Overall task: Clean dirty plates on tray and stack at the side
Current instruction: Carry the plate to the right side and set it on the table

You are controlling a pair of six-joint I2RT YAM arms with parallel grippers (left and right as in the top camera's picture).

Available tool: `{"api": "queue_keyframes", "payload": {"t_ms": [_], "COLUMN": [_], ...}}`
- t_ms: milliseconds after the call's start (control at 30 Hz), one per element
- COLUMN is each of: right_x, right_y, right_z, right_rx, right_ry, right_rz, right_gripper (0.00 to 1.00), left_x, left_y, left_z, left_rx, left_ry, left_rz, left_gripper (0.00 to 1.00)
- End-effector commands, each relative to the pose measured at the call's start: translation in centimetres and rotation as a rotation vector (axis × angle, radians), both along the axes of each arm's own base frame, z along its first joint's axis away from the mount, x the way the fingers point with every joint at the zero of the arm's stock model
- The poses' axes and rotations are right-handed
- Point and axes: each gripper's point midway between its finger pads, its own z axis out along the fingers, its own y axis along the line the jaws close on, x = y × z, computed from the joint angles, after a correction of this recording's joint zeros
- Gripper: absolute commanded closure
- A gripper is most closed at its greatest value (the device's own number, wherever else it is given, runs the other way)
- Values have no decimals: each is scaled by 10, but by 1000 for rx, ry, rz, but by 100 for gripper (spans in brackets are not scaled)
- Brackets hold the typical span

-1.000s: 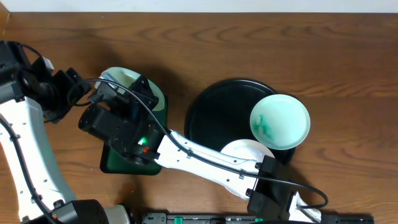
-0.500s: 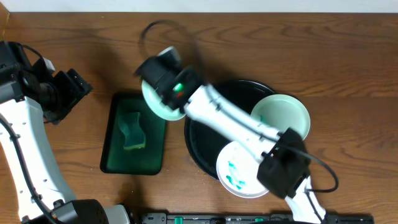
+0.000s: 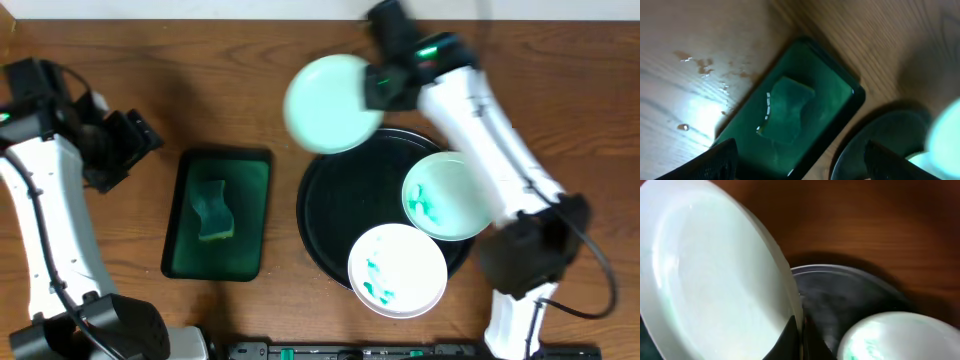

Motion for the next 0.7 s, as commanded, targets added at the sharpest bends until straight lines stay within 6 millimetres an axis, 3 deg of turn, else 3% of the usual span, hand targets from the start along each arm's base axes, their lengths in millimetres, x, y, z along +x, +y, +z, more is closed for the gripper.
{"api": "queue_keyframes", "payload": {"t_ms": [0, 167, 333, 533, 667], "right_x": [0, -8, -21, -42, -63], "right_y": [-50, -140, -217, -294, -334], "right_z": [16, 11, 7, 3, -14], "right_rx": [34, 2, 11, 28, 41], "right_ry": [21, 108, 161, 188, 232], "right_rz": [-93, -252, -433, -620, -728], "right_gripper": [99, 99, 99, 99, 99], "left_x": [4, 9, 9, 8, 8], "left_y": [-19, -65, -103, -138, -160], "left_z": [-11, -18, -23, -29, -30], "left_rx": [52, 65, 65, 92, 95], "left_ry": [34, 45, 57, 64, 50], "left_rz": [-84, -223, -339, -446, -512], "left_gripper": [18, 19, 19, 18, 18]}}
